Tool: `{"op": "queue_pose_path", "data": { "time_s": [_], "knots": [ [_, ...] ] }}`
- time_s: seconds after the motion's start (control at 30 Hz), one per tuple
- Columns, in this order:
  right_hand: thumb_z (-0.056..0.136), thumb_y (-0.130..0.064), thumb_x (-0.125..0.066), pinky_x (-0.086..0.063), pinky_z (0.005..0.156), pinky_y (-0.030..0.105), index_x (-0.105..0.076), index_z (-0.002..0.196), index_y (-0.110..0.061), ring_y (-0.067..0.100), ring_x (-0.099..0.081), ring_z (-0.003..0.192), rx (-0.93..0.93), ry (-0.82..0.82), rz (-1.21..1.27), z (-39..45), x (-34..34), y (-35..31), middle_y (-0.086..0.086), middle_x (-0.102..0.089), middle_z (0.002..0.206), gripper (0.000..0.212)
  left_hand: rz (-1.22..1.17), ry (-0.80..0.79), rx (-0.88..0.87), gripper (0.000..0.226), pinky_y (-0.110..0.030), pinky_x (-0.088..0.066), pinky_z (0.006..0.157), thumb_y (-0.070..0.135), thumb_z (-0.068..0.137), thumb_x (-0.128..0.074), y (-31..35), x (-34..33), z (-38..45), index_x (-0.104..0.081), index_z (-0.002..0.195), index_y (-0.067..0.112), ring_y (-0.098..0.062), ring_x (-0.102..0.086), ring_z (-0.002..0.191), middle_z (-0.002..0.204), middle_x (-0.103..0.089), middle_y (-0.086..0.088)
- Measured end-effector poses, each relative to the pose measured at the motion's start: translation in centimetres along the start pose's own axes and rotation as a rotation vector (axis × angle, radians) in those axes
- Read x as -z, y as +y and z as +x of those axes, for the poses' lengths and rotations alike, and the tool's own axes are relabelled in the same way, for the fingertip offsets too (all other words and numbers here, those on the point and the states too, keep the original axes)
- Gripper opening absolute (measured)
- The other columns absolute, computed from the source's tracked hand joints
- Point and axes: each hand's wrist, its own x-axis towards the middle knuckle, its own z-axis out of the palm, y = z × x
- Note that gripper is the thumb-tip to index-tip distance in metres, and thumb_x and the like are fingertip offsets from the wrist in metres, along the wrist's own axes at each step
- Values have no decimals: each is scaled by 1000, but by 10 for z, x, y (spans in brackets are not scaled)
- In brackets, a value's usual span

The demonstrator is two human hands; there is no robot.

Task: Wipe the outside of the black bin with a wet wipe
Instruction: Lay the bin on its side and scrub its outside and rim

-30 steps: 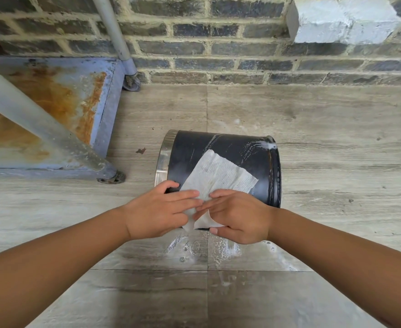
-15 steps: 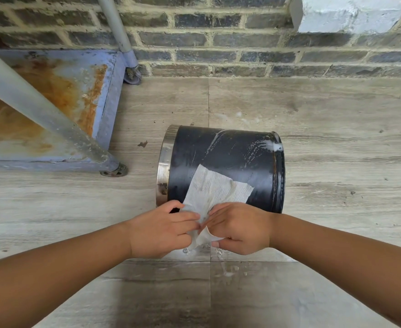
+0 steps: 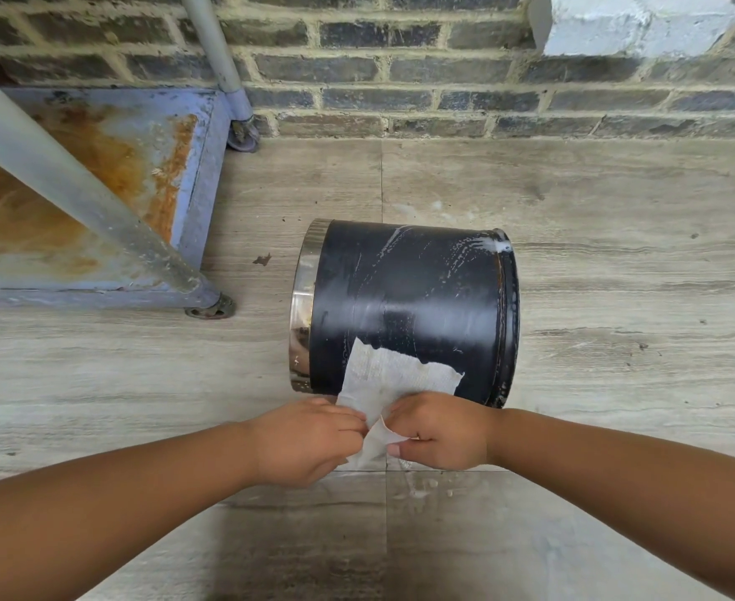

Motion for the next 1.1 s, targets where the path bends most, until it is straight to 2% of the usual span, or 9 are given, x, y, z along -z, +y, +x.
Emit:
{"op": "queue_pose_path", "data": {
  "time_s": [0.1,0.17,0.3,0.47,0.6,0.73,0.9,1.0,1.1],
  "knots": [
    [97,-22,-54,-37,59,24,-37,57,-23,7,-38,55,-180,33,165,-6,-8,4,-7,-39,55,44,-195,-138,158,9,-34,-46,82,16,93,-50,4,-1,3,-55,88,10,-20,-57,94,98,-61,-5],
    [97,-26,-54,-33,58,26,-43,57,-26,8,-36,56,-340,59,380,-11,-15,6,-11,-37,57,42,-396,-133,287,17,-28,-41,70,19,93,-54,8,-3,4,-46,77,18,-11,-49,78,84,-54,2],
    [96,-32,-55,-34,71,36,-62,85,6,23,-45,72,-526,140,767,-20,-26,1,11,-51,77,40,-843,-121,528,27,-25,-37,61,22,91,-61,9,2,3,-47,69,31,-1,-43,63,70,-49,16],
    [94,-28,-56,-57,79,40,-71,109,-8,31,-69,99,-453,336,1467,-21,-11,-21,16,-71,110,29,-1442,173,625,16,-22,-42,57,22,82,-59,2,45,9,-62,66,28,-10,-52,65,67,-58,7],
    [84,-8,-62,-58,76,41,-67,115,-9,32,-68,102,-283,415,1569,-24,14,-35,18,-69,114,32,-1925,389,532,24,-41,-57,77,34,86,-58,0,62,17,-72,95,17,-27,-69,88,99,-70,-13],
    [79,0,-62,-58,79,40,-62,118,-5,30,-67,97,-168,538,1629,-25,36,-40,17,-68,109,39,-1908,297,544,77,-44,-50,85,41,71,-81,12,57,22,-52,135,10,-35,-58,112,130,-59,-21],
    [82,10,-59,-59,71,35,-49,127,-1,28,-68,92,-220,719,1570,-25,51,-43,19,-66,106,48,-1773,487,598,67,-34,-51,88,8,82,-70,23,56,30,-40,142,14,-25,-63,109,120,-68,-9],
    [87,11,-54,-60,65,38,-44,131,-15,26,-71,87,-361,944,1489,-25,50,-47,13,-72,96,52,-1848,669,641,87,-30,-57,81,12,77,-69,24,63,29,-24,150,27,-24,-68,107,120,-69,-16],
    [77,4,-65,-61,75,41,-50,125,-18,25,-71,91,-321,929,1451,-30,44,-53,11,-73,96,55,-1690,683,581,74,-28,-56,78,16,77,-75,31,69,24,-39,138,35,-23,-70,103,110,-73,-12]
  ]
}}
